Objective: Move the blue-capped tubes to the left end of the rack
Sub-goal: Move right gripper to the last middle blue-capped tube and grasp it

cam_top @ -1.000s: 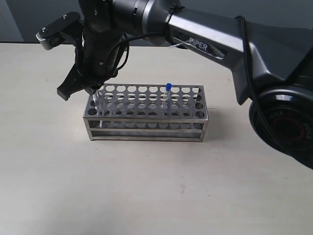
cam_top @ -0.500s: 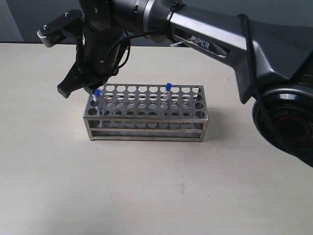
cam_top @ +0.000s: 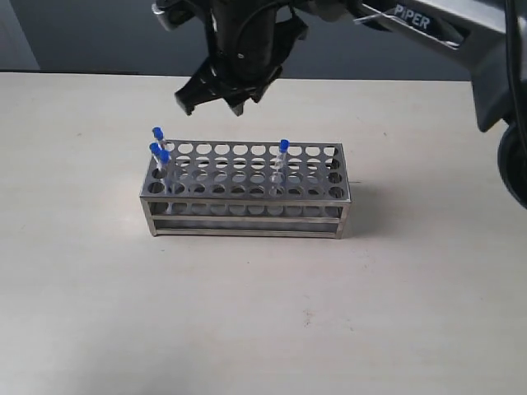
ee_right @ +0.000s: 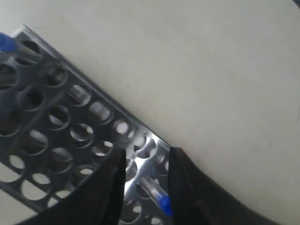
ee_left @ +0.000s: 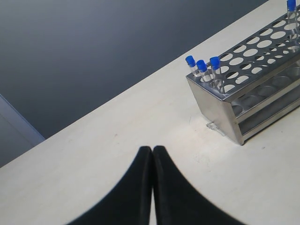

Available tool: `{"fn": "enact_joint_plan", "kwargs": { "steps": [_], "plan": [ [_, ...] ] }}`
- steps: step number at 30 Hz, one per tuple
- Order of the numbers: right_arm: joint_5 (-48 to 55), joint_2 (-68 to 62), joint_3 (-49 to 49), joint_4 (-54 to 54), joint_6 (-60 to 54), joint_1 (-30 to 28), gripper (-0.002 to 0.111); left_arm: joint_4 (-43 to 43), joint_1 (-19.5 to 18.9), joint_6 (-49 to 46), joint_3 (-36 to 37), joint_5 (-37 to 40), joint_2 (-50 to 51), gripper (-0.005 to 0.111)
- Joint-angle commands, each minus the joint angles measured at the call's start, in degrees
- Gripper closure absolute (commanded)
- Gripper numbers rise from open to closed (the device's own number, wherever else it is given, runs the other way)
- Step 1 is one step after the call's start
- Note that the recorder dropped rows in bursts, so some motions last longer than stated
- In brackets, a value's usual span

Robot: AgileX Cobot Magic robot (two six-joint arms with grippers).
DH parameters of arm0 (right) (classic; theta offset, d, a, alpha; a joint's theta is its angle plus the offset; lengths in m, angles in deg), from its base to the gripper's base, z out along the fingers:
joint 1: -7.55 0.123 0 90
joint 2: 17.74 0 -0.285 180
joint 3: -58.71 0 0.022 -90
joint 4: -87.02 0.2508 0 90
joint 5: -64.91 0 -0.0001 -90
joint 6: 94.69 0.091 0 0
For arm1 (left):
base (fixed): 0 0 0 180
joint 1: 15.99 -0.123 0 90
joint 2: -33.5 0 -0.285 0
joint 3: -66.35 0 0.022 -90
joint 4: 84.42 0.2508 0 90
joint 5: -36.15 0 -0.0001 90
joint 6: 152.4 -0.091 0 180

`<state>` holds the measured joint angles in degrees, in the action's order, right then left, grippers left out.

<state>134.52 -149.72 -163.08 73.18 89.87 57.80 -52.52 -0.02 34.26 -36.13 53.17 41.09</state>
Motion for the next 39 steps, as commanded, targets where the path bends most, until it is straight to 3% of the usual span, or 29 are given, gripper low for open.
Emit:
{"fn": "enact_joint_plan", "kwargs": {
  "steps": [1, 27, 29, 32, 39],
  "plan": [
    [0.3, 0.7, 2.0, 2.6, 0.6, -3.3, 0.077, -0.2, 0.2, 0.3, -0.3, -0.3, 0.2, 0.106],
    [0.3, 0.7, 12.4, 5.3, 0.3, -6.6, 0.077, -0.1, 0.2, 0.3, -0.3, -0.3, 0.2, 0.106],
    [0.3, 0.7, 13.7, 5.7, 0.3, -6.8, 0.084, -0.1, 0.2, 0.3, -0.3, -0.3, 0.2, 0.106],
    [-2.2, 0.7, 13.7, 8.6, -0.6, -6.9, 0.107, -0.1, 0.2, 0.3, -0.3, -0.3, 0.2, 0.106],
    [-0.9, 3.0, 13.6, 10.7, -1.4, -6.9, 0.109, -0.1, 0.2, 0.3, -0.3, -0.3, 0.2, 0.106]
  ]
}}
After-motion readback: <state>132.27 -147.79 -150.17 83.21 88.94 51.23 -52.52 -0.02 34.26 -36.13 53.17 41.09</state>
